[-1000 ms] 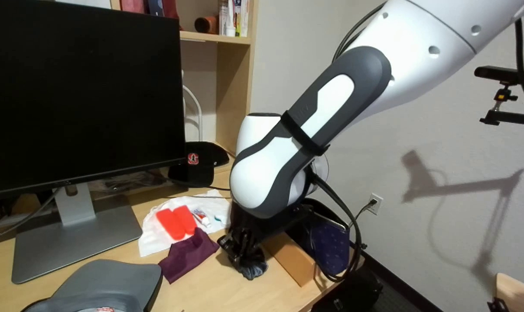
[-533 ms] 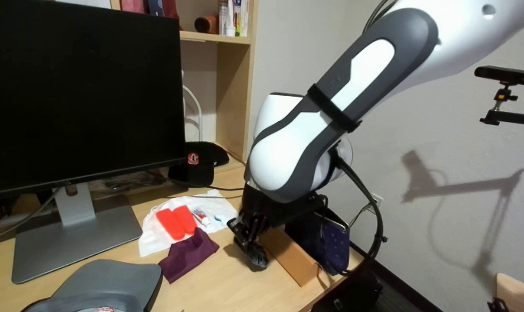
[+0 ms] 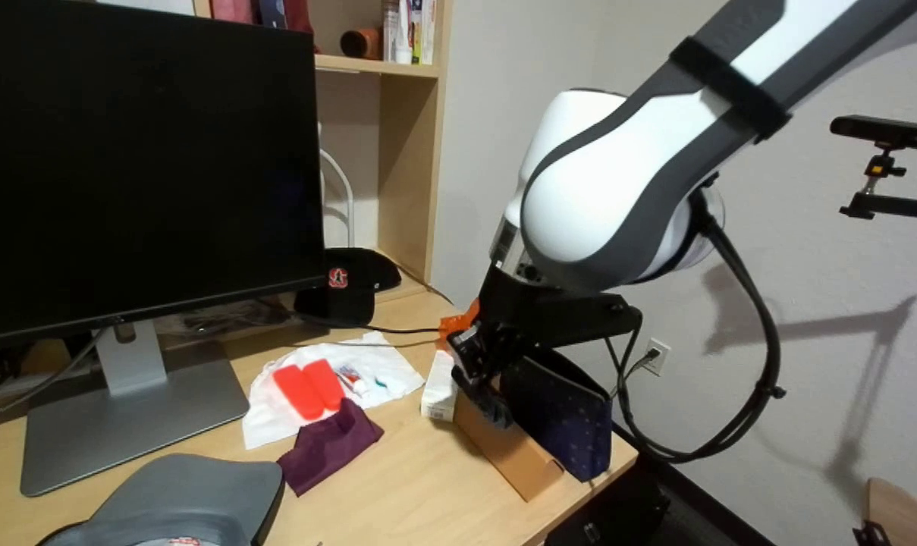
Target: Pick up the ribbon and the clothe put them in the parse
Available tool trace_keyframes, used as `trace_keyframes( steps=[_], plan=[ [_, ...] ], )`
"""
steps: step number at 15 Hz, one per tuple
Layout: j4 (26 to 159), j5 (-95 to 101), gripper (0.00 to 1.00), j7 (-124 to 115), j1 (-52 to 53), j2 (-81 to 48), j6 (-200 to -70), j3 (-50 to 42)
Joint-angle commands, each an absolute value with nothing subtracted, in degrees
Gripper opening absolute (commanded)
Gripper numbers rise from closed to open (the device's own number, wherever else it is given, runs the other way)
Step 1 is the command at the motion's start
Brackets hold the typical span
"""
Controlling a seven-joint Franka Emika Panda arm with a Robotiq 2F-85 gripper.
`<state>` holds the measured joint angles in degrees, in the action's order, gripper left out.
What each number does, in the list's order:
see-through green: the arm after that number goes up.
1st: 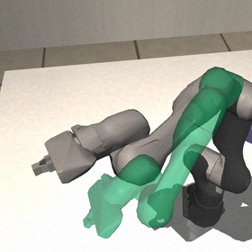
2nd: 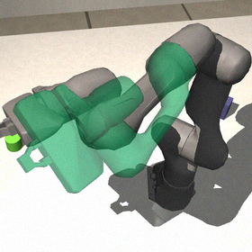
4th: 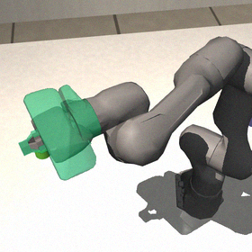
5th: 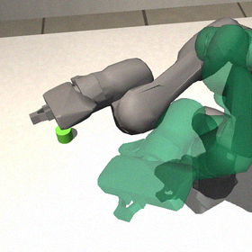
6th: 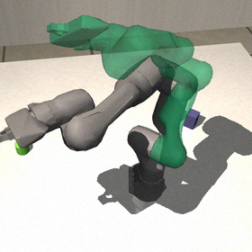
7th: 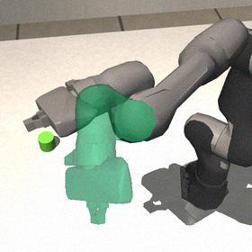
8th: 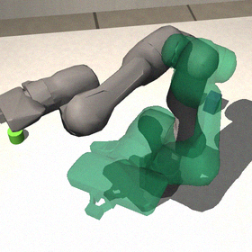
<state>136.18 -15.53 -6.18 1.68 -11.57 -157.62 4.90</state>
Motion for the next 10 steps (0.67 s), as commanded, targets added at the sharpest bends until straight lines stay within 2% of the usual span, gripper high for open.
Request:
trace_keyframes(
  steps=[1,5,10],
  plan=[
    [143.7,-22.4,0.08,-2.3,-0.3,-2.0,-158.7,5.9],
    [146.6,-30.1,0.09,4.4,-0.5,4.1,-156.7,3.0],
    [145.4,-32.0,0.09,10.4,-0.9,5.6,-152.6,-3.8]
  ],
)
